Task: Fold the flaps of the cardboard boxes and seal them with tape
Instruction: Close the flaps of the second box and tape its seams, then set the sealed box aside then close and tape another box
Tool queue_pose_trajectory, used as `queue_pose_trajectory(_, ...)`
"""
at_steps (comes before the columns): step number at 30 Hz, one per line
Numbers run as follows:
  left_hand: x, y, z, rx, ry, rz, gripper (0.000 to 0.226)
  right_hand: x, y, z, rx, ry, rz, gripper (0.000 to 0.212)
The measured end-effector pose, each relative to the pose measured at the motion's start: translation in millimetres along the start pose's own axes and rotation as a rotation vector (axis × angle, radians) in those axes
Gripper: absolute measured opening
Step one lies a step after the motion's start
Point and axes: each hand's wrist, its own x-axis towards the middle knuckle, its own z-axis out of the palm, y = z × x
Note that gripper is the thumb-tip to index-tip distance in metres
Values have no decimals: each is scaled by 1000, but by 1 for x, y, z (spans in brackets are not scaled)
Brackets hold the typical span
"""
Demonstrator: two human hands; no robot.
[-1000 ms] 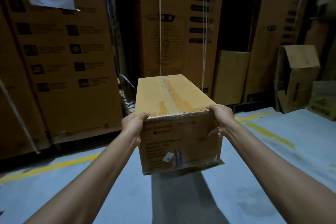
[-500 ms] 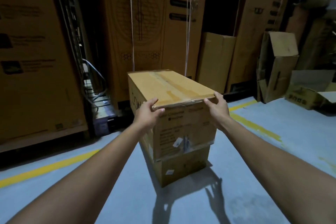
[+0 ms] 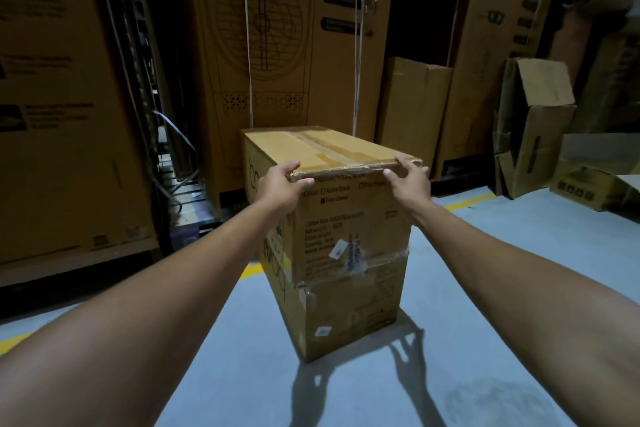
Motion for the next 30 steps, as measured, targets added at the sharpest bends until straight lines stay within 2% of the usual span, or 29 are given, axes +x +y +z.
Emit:
queue_pose_trajectory(4,6,7,23,25,22,13,57,13,3,-12,-6,-31,3,55)
queue_pose_trajectory(9,12,-6,33,109,53,12,55,5,14,-7,-169,-153,-54,77)
queue_pose_trajectory(13,10,1,31,280,16,5,59,-16,2,-14,-236,-360,-9,93)
queue_pose_trajectory(15,0,20,22,407,-64,-75,71,-48,-14,-24,-94,-480,53,88)
queue_pose_trajectory(17,-19,39,8,468,-119,-109,83,-85,-29,-35,114,-489,78,82)
queue_pose_trajectory(18,-32,47,-3,466,-113,-85,82,-104,-38,-41,206,-480,87,80)
queue_pose_trajectory(21,-80,69,-42,354,-62,65,73,-156,-65,-63,429,-436,106,76)
queue_pose_trajectory(25,-157,83,-109,265,5,156,69,-231,-113,-83,645,-449,111,73)
queue_pose_trajectory(30,-274,87,-176,215,137,165,69,-326,-182,-100,750,-541,48,68)
